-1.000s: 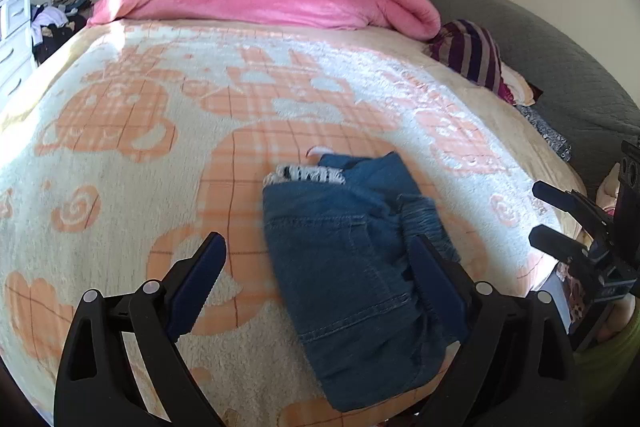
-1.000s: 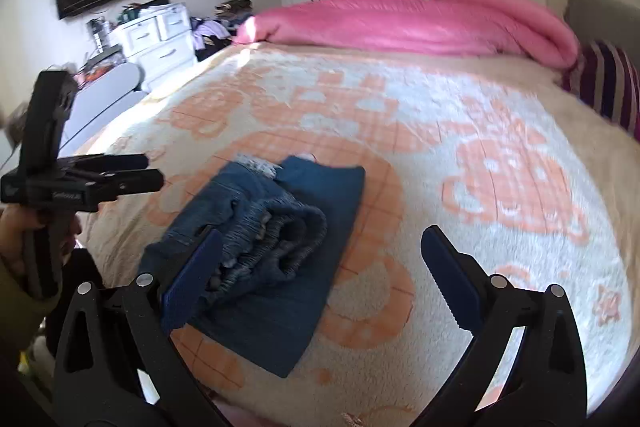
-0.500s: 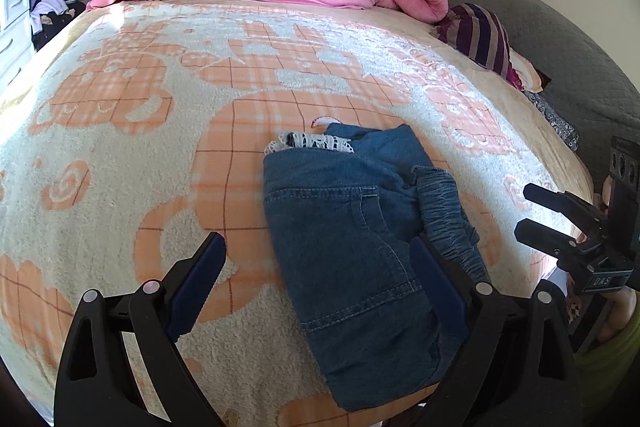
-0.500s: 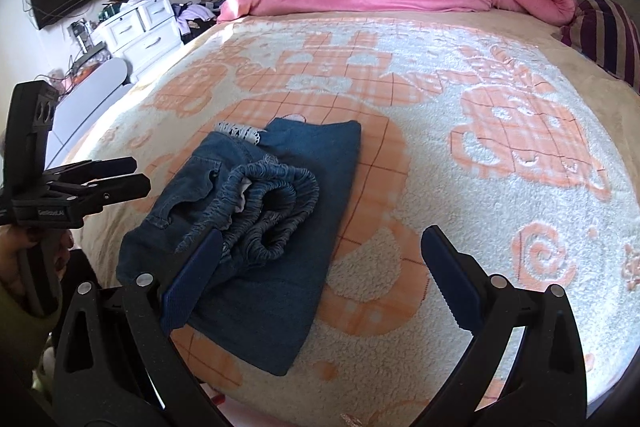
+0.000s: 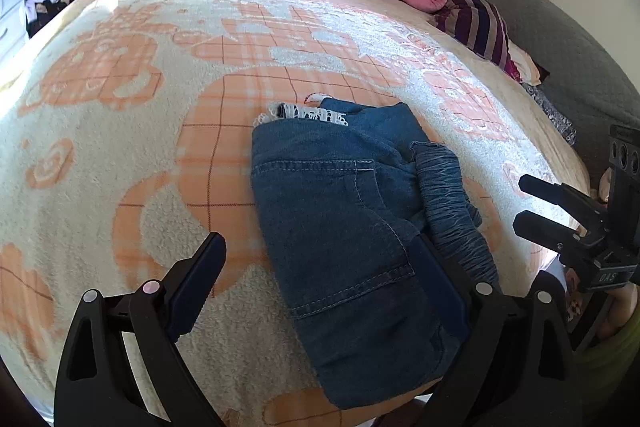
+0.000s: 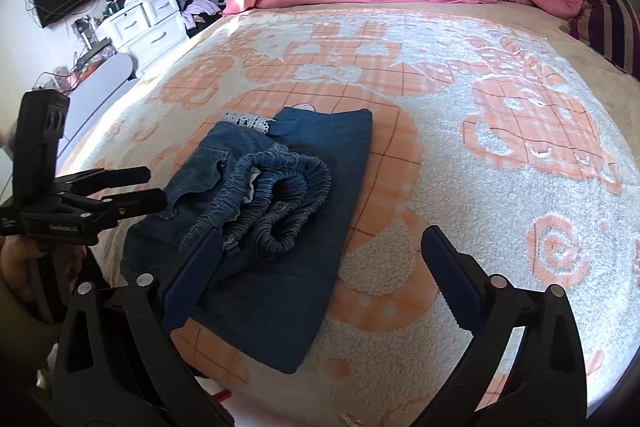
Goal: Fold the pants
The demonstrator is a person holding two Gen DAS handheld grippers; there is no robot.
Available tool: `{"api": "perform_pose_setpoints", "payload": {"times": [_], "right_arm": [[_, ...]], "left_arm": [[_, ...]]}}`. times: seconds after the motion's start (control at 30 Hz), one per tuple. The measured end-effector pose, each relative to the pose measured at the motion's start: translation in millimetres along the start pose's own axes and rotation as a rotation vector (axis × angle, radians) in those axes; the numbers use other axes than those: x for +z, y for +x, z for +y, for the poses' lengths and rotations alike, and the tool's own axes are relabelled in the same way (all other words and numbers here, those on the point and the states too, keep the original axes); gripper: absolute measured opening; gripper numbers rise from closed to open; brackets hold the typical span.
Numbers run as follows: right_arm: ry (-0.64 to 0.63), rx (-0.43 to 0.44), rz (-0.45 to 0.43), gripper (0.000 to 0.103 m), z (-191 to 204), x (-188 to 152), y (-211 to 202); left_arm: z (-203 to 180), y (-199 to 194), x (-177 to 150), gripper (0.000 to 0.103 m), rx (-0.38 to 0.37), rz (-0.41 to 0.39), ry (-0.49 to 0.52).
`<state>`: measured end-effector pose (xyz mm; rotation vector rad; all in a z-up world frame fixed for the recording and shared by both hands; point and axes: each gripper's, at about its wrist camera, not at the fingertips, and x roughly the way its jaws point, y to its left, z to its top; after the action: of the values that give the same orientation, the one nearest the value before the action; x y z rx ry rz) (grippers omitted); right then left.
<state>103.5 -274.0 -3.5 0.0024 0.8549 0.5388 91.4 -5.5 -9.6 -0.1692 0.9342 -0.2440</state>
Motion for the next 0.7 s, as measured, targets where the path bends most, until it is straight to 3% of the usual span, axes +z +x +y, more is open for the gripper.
{"api": "perform_pose_setpoints", "payload": {"times": [0.07, 0.2, 0.23, 0.57, 0.7], "right_arm": [[-0.002, 0.010, 0.009, 0.090, 0.5, 1.1, 3.1], [0.052, 0.062, 0.069, 0.061, -7.1, 3.0, 19.5], [0.068, 0.072, 0.083, 0.058, -9.9, 3.2, 23.9], [0.203, 0.177, 0.176, 0.056, -32.3, -1.5, 60.9], [0.259, 0.247, 0.189, 0.056, -41.4, 0.1, 71.0]], "left_arm": [[3.5, 4.9, -0.7, 0.092, -0.008, 0.002, -0.025], [9.1, 17.0, -1.6, 0.092, -0.044, 0.018, -0.076], [9.8, 19.9, -2.0, 0.092, -0.050, 0.023, -0.084], [4.9, 42.6, -5.1, 0.091, -0.086, 0.042, -0.065], [3.6, 46.5, -3.0, 0.082, -0.101, 0.045, -0.063]]}}
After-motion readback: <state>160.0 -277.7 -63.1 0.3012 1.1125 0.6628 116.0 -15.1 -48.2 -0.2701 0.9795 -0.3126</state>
